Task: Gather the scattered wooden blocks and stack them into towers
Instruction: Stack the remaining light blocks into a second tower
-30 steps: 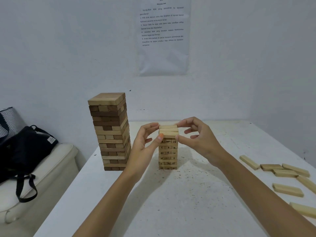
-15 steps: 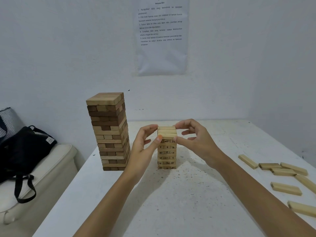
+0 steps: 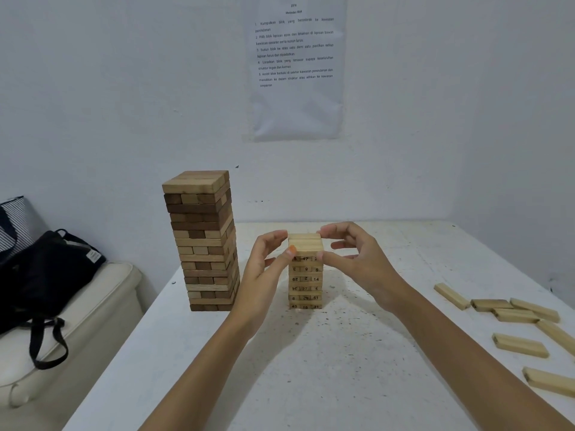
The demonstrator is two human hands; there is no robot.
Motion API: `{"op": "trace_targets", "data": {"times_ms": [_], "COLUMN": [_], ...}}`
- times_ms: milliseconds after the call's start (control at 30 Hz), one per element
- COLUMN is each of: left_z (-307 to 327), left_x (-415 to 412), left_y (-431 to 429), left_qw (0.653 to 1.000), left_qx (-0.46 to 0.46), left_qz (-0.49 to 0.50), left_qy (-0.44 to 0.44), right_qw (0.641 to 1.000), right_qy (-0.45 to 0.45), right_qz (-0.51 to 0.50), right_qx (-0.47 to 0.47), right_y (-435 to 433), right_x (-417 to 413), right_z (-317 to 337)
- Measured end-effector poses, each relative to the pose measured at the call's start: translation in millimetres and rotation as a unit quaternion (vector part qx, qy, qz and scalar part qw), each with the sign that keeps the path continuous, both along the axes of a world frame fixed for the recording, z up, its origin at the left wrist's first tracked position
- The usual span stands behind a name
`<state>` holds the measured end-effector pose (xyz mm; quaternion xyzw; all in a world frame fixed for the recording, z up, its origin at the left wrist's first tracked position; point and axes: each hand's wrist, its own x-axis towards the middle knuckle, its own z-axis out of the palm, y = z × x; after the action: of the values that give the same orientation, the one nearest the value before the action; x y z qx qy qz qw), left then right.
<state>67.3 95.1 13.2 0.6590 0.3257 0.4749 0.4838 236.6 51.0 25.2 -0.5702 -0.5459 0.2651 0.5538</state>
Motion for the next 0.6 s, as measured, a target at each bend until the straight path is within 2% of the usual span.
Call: {"op": "trace_targets", "data": {"times_ms": [200, 400, 500, 600], "left_z": [9.5, 7.5, 6.1, 7.8], "left_x": [1.1, 13.9, 15.9, 17.9], "left_y": [-11.9, -22.2, -23.8, -26.4], "left_qw": [0.999, 0.994, 0.991, 0.988], "left_qx": [-0.044, -0.102, -0.121, -0.139], "left_qz": [0.011, -0.030, -0.046, -0.069], "left_qy": [0.014, -0.003, -0.015, -0.025], "right_qw": [0.996, 0.987, 0.979, 0.980], "right_qy": [0.089, 0.116, 0.154, 0.146], "right_qz": [-0.003, 0.000, 0.040, 0.050], "right_qx": [-0.022, -0.107, -0.125, -0.128], "right_y": [-10.3, -18.4, -17.0, -15.3], "right_x": [1.1, -39.0, -50.1, -49.7], "right_z": [10.5, 1.8, 1.0, -1.3]}}
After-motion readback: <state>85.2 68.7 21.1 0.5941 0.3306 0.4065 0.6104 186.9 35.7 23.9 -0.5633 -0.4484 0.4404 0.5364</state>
